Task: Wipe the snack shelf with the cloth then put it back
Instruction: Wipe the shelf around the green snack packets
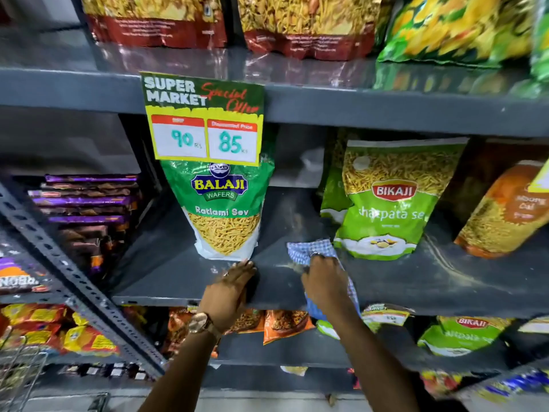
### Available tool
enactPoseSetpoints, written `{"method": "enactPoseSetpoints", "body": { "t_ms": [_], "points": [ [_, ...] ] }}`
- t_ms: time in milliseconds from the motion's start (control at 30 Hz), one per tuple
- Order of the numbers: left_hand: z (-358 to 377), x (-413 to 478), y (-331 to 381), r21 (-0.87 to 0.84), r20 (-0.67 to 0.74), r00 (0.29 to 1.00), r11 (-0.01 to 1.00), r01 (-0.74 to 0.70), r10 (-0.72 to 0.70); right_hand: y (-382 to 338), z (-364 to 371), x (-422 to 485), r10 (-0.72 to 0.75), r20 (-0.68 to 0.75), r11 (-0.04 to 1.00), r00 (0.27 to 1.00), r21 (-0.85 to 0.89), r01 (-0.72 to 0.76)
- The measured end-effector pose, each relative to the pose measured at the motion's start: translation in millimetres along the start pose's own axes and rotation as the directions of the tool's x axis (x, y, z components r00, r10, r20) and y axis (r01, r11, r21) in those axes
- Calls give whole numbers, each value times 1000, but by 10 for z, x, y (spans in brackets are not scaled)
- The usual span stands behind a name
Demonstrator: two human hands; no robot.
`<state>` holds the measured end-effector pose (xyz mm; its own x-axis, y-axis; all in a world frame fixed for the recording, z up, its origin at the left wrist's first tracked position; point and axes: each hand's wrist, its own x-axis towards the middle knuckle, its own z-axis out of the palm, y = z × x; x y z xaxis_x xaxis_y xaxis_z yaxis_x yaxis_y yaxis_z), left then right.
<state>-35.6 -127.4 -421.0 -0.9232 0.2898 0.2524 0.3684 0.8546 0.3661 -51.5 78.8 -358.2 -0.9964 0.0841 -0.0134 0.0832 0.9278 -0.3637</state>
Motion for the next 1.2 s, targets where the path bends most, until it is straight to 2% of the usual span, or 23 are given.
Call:
{"method": "enactPoseSetpoints", "body": {
  "t_ms": [67,167,267,333,433,533,700,800,867,967,1067,1200],
  "points": [
    [38,-17,-35,3,-16,1000,1000,10,-10,-4,38,82,-7,-22,1000,1000,12,7],
    [61,-12,-36,-29,-41,998,999,46,-47,-36,7,332,53,-64,987,997,156,-43],
    [85,-14,-13,-71,-65,995,995,75,-80,-84,-21,608,124,-234,953,964,298,-50],
    [90,-15,-7,-88,-79,993,992,85,-92,-124,-6,728,104,-365,969,925,246,-11],
    [85,-7,-8,-103,-79,992,991,89,-98,-124,203,849,52,-311,992,949,125,-14],
    [99,-5,-4,-109,-76,993,991,84,-92,-85,510,933,67,-211,986,975,164,-32],
    [124,-3,-9,-107,-100,990,990,89,-100,-118,481,1016,83,-181,936,980,352,-14],
    [129,-10,-10,-97,-108,990,992,81,-91,-162,356,1079,155,-237,827,959,562,6],
    [126,0,-15,-86,-111,990,994,73,-82,-235,256,1216,210,-300,771,931,636,30],
    [122,7,-11,-69,-121,991,996,48,-56,-318,221,1555,158,-393,860,906,506,70],
    [116,11,-7,-74,-128,991,996,40,-49,-294,412,1762,105,-300,932,948,363,11],
    [116,17,-9,-109,-130,990,994,31,-45,-288,603,1865,54,-173,961,983,277,-4]
  ]
}}
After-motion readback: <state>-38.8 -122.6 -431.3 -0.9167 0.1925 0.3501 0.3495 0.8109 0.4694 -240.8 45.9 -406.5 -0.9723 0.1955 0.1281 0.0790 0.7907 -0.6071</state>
